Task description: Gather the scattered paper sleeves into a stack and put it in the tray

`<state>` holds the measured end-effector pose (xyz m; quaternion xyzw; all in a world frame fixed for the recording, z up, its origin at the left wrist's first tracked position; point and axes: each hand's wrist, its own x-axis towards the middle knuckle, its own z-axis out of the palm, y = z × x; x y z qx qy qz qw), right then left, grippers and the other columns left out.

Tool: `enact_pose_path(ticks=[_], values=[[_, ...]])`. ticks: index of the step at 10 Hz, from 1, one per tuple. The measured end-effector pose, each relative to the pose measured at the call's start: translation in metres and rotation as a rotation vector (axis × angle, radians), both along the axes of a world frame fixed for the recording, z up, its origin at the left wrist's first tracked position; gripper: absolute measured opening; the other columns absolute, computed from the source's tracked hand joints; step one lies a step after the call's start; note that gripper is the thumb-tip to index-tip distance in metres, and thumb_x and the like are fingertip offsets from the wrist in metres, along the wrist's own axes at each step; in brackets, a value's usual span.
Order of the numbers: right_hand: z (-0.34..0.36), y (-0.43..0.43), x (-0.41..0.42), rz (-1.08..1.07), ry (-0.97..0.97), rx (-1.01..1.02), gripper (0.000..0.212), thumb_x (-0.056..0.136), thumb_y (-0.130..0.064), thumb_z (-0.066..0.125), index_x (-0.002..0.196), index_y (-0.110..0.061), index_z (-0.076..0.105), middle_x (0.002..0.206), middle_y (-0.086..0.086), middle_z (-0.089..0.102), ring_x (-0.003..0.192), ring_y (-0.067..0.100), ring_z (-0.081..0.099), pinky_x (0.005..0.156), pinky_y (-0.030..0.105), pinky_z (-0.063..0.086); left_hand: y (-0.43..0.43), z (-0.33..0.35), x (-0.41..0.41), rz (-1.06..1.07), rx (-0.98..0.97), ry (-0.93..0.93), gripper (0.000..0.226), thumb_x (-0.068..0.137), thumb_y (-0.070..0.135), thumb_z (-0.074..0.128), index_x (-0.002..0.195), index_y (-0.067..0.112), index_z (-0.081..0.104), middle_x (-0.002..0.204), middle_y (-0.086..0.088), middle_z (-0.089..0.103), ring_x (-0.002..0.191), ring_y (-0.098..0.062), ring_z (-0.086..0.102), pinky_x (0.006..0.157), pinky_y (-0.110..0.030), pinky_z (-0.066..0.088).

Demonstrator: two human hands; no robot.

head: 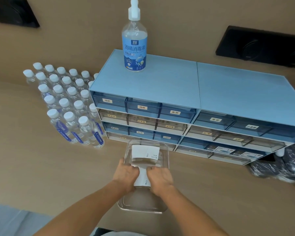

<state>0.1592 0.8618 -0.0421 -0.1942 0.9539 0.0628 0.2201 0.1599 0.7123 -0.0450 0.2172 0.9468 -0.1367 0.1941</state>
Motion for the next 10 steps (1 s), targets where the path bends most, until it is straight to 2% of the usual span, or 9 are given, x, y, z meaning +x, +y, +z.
enact_pose_path(ticks=[2, 3, 4, 5, 6, 7, 8, 9, 10], values=[[0.0, 0.001, 0.0, 0.013, 0.003, 0.001, 0.047, 0.077, -0.011, 0.071, 0.121, -0.011, 0.054, 0.114, 0.009, 0.066, 0.102, 0.029, 0.065, 0.08, 0.036, 0.049, 0.001, 0.003, 0.0, 0.01, -0.015, -0.011, 0.039, 0.075, 0.037, 0.067, 0.108, 0.018, 0.059, 0.105, -0.003, 0.072, 0.1, -0.026, 0.065, 0.103, -0.048, 0.029], [0.001, 0.001, 0.001, 0.018, -0.007, 0.014, 0.053, 0.076, -0.013, 0.075, 0.124, -0.01, 0.051, 0.117, 0.008, 0.066, 0.104, 0.027, 0.066, 0.082, 0.035, 0.049, 0.004, 0.005, 0.001, 0.013, -0.054, -0.024, 0.053, 0.074, 0.045, 0.071, 0.116, 0.016, 0.056, 0.112, -0.003, 0.069, 0.106, -0.026, 0.064, 0.108, -0.054, 0.026], [0.005, 0.001, -0.001, 0.022, -0.04, 0.011, 0.06, 0.073, -0.021, 0.082, 0.124, -0.01, 0.051, 0.118, 0.009, 0.065, 0.107, 0.028, 0.065, 0.085, 0.035, 0.049, 0.008, 0.008, -0.001, 0.029, -0.11, -0.072, 0.072, 0.071, 0.053, 0.077, 0.127, 0.015, 0.053, 0.118, -0.002, 0.066, 0.112, -0.025, 0.062, 0.111, -0.064, 0.017], [0.012, 0.003, 0.0, 0.001, -0.077, -0.007, 0.066, 0.068, -0.032, 0.087, 0.121, -0.009, 0.055, 0.117, 0.009, 0.066, 0.107, 0.028, 0.065, 0.085, 0.036, 0.051, 0.012, 0.011, 0.002, 0.057, -0.132, -0.113, 0.081, 0.067, 0.059, 0.079, 0.128, 0.014, 0.051, 0.119, -0.002, 0.066, 0.112, -0.026, 0.062, 0.11, -0.072, 0.009], [0.027, 0.006, 0.003, -0.021, -0.089, -0.051, 0.064, 0.064, -0.04, 0.088, 0.114, -0.012, 0.06, 0.113, 0.009, 0.067, 0.103, 0.028, 0.065, 0.082, 0.036, 0.053, 0.013, 0.023, 0.002, 0.06, -0.148, -0.104, 0.083, 0.066, 0.062, 0.079, 0.128, 0.015, 0.051, 0.119, -0.001, 0.065, 0.112, -0.026, 0.062, 0.11, -0.072, 0.01], [0.048, 0.009, 0.013, -0.059, -0.061, -0.098, 0.063, 0.066, -0.047, 0.085, 0.113, -0.013, 0.058, 0.113, 0.008, 0.065, 0.102, 0.029, 0.064, 0.08, 0.037, 0.052, 0.013, 0.045, 0.011, 0.073, -0.141, -0.112, 0.089, 0.064, 0.069, 0.076, 0.129, 0.015, 0.05, 0.122, -0.002, 0.064, 0.115, -0.025, 0.06, 0.11, -0.065, 0.018], [0.078, 0.01, 0.022, -0.105, -0.064, -0.148, 0.06, 0.07, -0.055, 0.078, 0.111, -0.014, 0.062, 0.112, 0.007, 0.064, 0.1, 0.027, 0.062, 0.077, 0.036, 0.051, 0.01, 0.071, 0.019, 0.108, -0.058, -0.088, 0.081, 0.071, 0.071, 0.068, 0.129, 0.016, 0.051, 0.124, -0.003, 0.061, 0.115, -0.025, 0.058, 0.103, -0.049, 0.037], [0.103, 0.012, 0.033, -0.18, -0.117, -0.161, 0.057, 0.079, -0.062, 0.067, 0.104, -0.011, 0.064, 0.102, 0.008, 0.066, 0.089, 0.025, 0.064, 0.069, 0.034, 0.05, 0.001, 0.098, 0.027, 0.163, 0.041, -0.091, 0.068, 0.084, 0.066, 0.057, 0.133, 0.019, 0.05, 0.128, -0.005, 0.059, 0.116, -0.025, 0.057, 0.092, -0.039, 0.047], [0.132, 0.007, 0.047, -0.274, -0.17, -0.156, 0.07, 0.091, -0.069, 0.039, 0.119, -0.01, 0.062, 0.121, 0.012, 0.062, 0.107, 0.028, 0.058, 0.091, 0.039, 0.047, -0.011, 0.13, 0.036, 0.201, 0.089, -0.062, 0.062, 0.09, 0.062, 0.047, 0.133, 0.018, 0.052, 0.128, -0.005, 0.059, 0.113, -0.026, 0.059, 0.092, -0.04, 0.051]])
